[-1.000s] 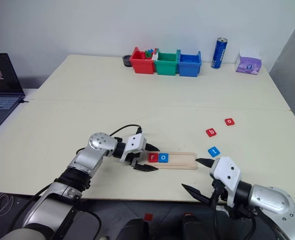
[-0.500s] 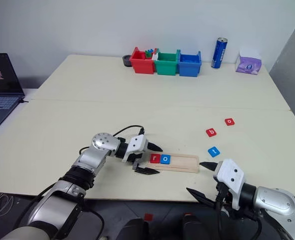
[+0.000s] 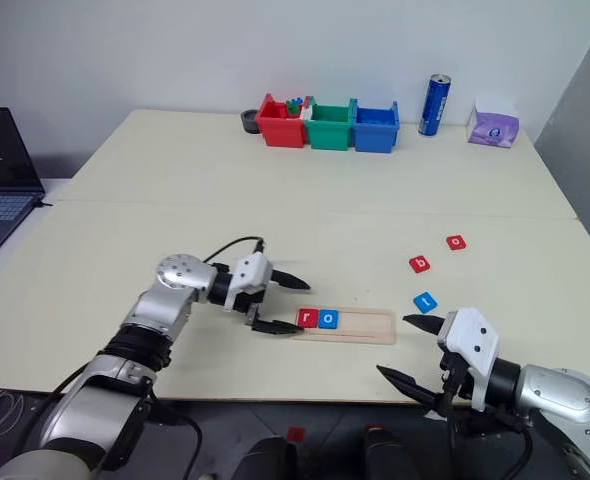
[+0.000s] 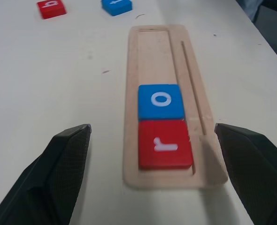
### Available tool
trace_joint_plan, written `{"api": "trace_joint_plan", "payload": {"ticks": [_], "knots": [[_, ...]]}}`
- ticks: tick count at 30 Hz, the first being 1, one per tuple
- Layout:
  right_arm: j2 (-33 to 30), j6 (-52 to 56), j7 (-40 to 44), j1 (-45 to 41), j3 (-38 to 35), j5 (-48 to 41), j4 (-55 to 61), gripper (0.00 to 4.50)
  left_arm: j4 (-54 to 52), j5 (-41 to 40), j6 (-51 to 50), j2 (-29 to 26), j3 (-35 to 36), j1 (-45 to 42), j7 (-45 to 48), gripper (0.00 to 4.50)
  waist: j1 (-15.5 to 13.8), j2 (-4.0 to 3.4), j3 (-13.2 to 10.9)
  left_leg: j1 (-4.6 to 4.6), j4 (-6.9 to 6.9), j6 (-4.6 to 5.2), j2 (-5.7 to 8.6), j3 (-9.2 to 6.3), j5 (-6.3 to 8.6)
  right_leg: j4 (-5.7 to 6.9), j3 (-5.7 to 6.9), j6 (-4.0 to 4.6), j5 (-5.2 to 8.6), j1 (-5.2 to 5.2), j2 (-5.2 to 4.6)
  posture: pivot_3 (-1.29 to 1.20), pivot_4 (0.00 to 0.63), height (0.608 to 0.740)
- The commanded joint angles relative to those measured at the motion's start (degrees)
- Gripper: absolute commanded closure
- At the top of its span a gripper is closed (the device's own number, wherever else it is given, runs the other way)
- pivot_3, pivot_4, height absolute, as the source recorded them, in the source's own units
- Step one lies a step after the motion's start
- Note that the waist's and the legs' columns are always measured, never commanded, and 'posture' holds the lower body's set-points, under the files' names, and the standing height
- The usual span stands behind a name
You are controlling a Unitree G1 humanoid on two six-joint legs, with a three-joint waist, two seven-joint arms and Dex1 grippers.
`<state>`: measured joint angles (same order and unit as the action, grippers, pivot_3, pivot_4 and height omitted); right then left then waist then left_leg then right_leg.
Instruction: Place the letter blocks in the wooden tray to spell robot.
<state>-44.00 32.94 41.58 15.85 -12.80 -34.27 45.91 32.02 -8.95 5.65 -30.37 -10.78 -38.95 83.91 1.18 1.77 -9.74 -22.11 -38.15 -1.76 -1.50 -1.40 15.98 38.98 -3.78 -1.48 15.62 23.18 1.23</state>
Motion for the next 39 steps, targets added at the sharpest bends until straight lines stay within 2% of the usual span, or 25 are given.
{"api": "trace_joint_plan", "payload": {"ticks": [1,6,12,21,30,33,39], "knots": [[3.2,1.2,-5.4,-3.6,-1.2,-0.9,-1.4,0.00,-5.4,-3.2,-1.4,-1.6,3.1,1.6,-0.4,0.04,0.2,0.00,0.0,0.00,0.00,0.00,-0.03,-0.01,0.00,0.00,0.00,0.00,0.00,0.00,0.00,0.00,0.150,0.740],[7.3,5.1,-16.9,-13.6,5.7,9.2,-9.8,0.00,-12.8,-8.4,-2.8,-3.9,7.8,6.9,-0.4,0.04,0.6,0.00,0.0,0.08,0.00,0.00,-0.10,0.01,0.00,0.05,-0.16,0.01,-0.01,0.01,-0.07,0.00,0.150,0.740],[13.4,9.1,-22.6,-26.7,8.4,12.3,-22.0,0.00,-22.3,-12.0,-8.0,-6.4,10.7,13.8,-3.8,0.04,0.7,-0.09,-0.1,0.08,0.08,0.00,-0.15,0.01,0.00,0.06,-0.23,0.14,-0.05,0.09,-0.04,0.00,0.150,0.740],[15.7,9.5,-22.1,-40.2,12.2,17.6,-42.1,0.00,-27.4,-12.9,-12.2,-9.5,11.9,16.8,-5.7,0.04,0.6,-0.08,-0.1,0.01,0.09,0.01,-0.12,0.10,0.00,0.01,-0.15,0.32,-0.15,0.10,-0.20,0.00,0.150,0.740],[18.5,4.2,-20.0,-44.5,13.2,20.8,-54.6,0.00,-28.4,-12.3,-12.2,-9.3,11.3,16.9,-6.6,0.04,0.7,-0.09,-0.1,0.01,0.13,0.01,-0.14,0.11,0.00,0.02,-0.13,0.35,-0.16,0.12,-0.19,0.00,0.150,0.740],[19.2,3.1,-20.1,-44.8,13.3,21.6,-56.3,0.60,-28.2,-12.1,-12.0,-9.0,11.0,16.8,-6.8,0.00,0.7,-0.10,-0.1,0.02,0.12,0.01,-0.14,0.10,0.00,0.03,-0.14,0.35,-0.17,0.12,-0.19,0.00,0.150,0.740],[20.5,2.3,-20.6,-44.3,13.3,23.0,-56.8,2.67,-27.5,-11.8,-11.3,-8.6,10.3,16.6,-6.8,0.00,0.7,-0.10,-0.1,0.02,0.12,0.01,-0.15,0.10,0.00,0.04,-0.13,0.35,-0.17,0.12,-0.19,0.00,0.150,0.740]]}}
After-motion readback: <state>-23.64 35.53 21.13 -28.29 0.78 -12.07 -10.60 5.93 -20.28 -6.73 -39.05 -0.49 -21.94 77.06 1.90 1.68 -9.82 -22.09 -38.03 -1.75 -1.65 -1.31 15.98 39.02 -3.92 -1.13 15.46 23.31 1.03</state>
